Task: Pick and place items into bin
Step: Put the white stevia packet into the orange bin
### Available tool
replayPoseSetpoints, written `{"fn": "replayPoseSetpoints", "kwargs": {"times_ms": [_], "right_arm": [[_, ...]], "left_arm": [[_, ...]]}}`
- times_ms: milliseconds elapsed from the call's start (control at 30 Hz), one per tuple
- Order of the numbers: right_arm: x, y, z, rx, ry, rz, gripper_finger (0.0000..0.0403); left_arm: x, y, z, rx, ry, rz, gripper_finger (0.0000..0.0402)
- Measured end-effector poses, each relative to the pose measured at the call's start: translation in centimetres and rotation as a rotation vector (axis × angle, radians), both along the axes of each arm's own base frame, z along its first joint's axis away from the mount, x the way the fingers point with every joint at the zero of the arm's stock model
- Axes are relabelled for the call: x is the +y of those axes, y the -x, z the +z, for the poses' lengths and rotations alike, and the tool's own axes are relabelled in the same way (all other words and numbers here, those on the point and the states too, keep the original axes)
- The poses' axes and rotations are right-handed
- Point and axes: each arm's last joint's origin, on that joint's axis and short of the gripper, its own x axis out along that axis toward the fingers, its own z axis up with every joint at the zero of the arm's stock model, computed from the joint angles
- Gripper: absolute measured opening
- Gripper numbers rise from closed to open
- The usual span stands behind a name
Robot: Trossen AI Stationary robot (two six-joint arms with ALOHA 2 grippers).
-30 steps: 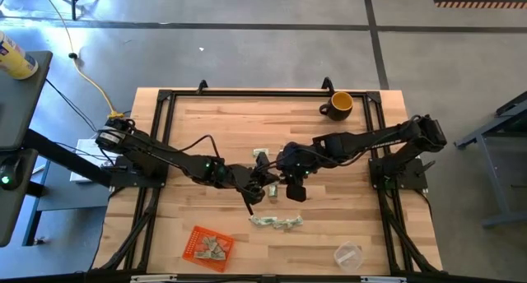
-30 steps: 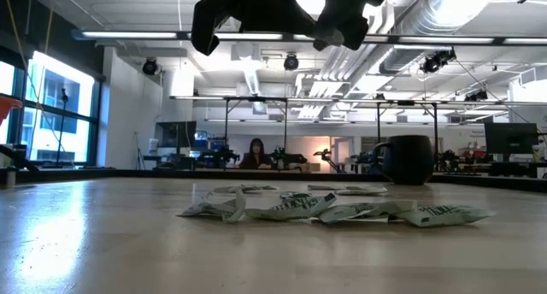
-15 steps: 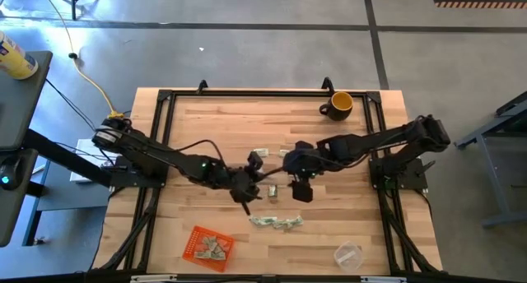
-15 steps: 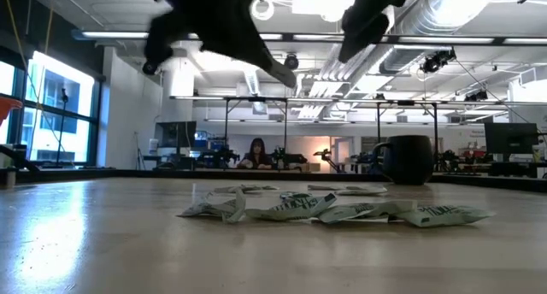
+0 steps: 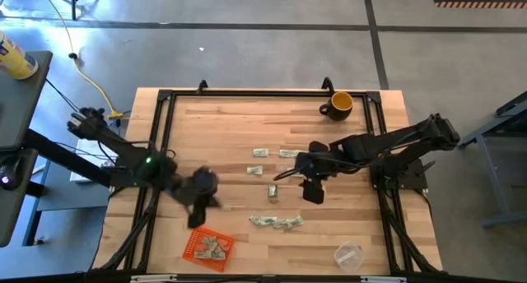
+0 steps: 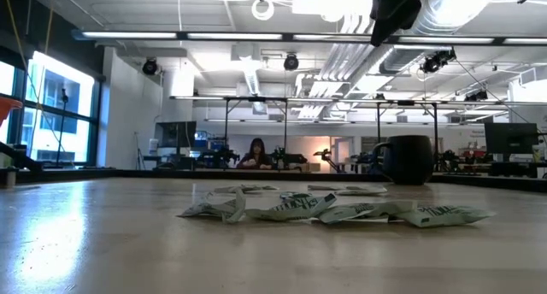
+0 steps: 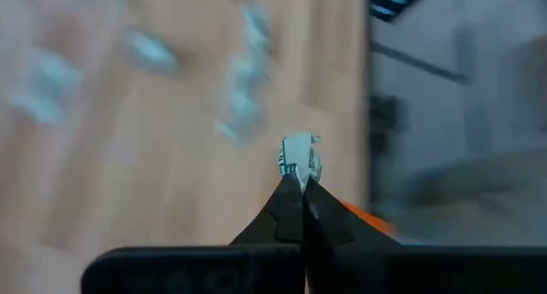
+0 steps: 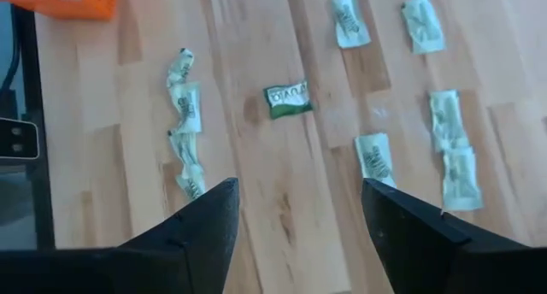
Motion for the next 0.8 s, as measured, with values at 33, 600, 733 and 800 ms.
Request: {"fn": "replayPoseSetpoints", "kwargs": {"times_ms": [33,600,733,800], "right_arm": [[0.0,-0.1,-0.1,0.002,-0.005,-0.004,0.0236],[0.8,-0.9,-0.1,-0.065,-0.028,-0.014,0.0237],[1.6,-0.5,-0.1,-0.051,-0.019,0.013,0.0236],[2.2,-0.1,-0.3,-0.027,-0.001,0.048,0.0239]], "left_arm": [[-1.0,0.5,-0.2,0.032,0.051,-0.006,0.0025],[-8.8,1.9,-8.0,0.241,0.370,0.059,0.0066],[-7.9,2.5,-10.4,0.315,0.373,0.180,0.0063],[-7.8,2.6,-10.6,0.324,0.364,0.187,0.0066]]}}
